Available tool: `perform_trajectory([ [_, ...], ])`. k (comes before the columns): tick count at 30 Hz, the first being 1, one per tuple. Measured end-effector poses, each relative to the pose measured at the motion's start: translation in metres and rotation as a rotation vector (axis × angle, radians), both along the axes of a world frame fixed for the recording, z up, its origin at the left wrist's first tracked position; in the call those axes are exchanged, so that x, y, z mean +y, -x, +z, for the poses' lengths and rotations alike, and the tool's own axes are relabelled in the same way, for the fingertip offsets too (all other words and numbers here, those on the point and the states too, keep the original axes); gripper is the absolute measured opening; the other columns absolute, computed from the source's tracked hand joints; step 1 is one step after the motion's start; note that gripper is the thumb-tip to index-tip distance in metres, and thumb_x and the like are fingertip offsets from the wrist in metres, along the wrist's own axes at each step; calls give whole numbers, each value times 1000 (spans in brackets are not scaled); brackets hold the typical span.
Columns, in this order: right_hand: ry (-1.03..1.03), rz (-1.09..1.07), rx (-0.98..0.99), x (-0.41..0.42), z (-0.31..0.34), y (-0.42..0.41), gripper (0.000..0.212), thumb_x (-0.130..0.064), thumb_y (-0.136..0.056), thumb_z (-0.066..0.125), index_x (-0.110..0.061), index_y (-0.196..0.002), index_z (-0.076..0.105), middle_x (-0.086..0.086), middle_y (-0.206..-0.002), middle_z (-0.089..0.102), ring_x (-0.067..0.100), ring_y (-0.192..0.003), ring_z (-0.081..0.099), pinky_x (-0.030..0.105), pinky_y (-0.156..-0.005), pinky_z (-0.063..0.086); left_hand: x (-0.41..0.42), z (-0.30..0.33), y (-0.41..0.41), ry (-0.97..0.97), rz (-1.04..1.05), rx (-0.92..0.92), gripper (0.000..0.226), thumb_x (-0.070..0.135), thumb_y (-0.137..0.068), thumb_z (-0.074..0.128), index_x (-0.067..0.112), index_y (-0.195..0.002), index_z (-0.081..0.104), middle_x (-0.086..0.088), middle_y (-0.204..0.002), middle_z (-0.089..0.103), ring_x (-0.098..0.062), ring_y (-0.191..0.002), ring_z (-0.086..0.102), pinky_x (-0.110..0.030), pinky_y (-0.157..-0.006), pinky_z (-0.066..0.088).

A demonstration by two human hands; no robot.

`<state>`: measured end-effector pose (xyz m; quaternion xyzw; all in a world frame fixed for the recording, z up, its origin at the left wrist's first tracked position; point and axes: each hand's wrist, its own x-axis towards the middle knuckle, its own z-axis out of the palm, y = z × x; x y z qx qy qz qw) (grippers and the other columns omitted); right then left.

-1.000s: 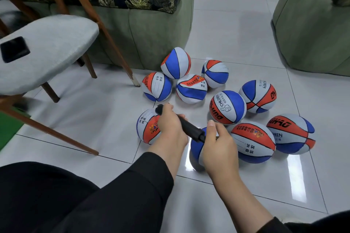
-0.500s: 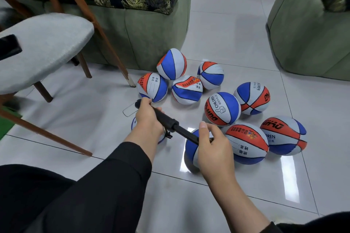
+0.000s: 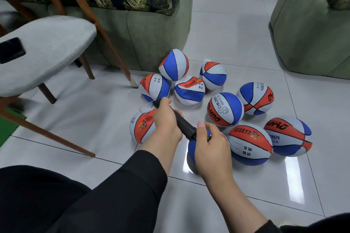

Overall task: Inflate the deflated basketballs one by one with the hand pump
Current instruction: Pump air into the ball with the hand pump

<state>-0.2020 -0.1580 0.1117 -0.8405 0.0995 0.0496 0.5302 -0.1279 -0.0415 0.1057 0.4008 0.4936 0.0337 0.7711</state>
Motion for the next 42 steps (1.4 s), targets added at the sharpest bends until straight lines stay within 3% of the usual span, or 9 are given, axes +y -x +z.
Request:
perform_trajectory([
  [6,15,-2,11,-7,1,3,39,-60,-95,37,-35,-105,65,-6,-72,67,12,-76,63,39,-74,54,39,-7,-4,42,131,25,18,31,-89,68,17,-98,60,-3,-73,59,-19,-70,57,-33,-68,55],
  [12,71,-43,30,-5,-6,0,38,-52,-102,35,-31,-109,66,-7,-82,65,22,-84,60,37,-72,45,-13,-9,12,72,74,5,21,33,-92,64,14,-89,56,2,-53,56,-16,-55,53,-28,-59,47],
  [15,58,-58,30,-5,-8,-1,37,-48,-103,36,-26,-105,66,-8,-75,62,14,-76,56,37,-69,41,-22,-5,10,13,41,0,23,37,-92,63,15,-86,59,2,-50,57,-19,-58,56,-31,-63,49],
  [20,3,4,5,-1,2,1,31,-50,-100,42,-31,-107,64,-9,-72,64,7,-76,60,37,-73,49,-4,4,3,15,21,-23,21,36,-89,67,16,-93,61,0,-60,57,-17,-60,55,-29,-62,49],
  [27,3,3,-4,-6,5,4,38,-61,-92,37,-36,-104,64,-3,-68,65,13,-72,62,41,-72,55,35,-2,-4,54,106,1,17,31,-89,68,17,-94,59,-1,-69,58,-17,-62,55,-31,-60,51],
  [31,25,-45,-11,-4,0,1,36,-54,-99,38,-31,-106,66,-8,-80,66,20,-84,62,38,-73,48,-1,-10,6,119,69,-8,20,34,-89,67,17,-93,56,4,-55,55,-15,-55,52,-27,-59,47],
  [35,36,-65,-1,-3,-7,-3,37,-52,-101,37,-29,-104,65,-4,-79,66,26,-86,62,39,-74,48,-22,-5,11,57,41,-11,23,36,-93,63,14,-92,58,4,-46,55,-17,-56,54,-29,-62,47],
  [40,-15,-5,7,0,-1,0,27,-50,-101,42,-33,-103,63,-7,-72,65,11,-77,61,38,-72,48,-6,1,3,52,-2,-21,21,35,-90,67,15,-95,61,0,-58,57,-17,-59,54,-30,-64,50],
  [42,-36,-26,-16,-4,1,1,27,-52,-100,43,-33,-99,64,-6,-69,64,12,-74,61,36,-70,50,7,2,-2,69,31,-33,18,32,-88,69,16,-94,60,0,-63,56,-16,-60,54,-31,-62,50],
])
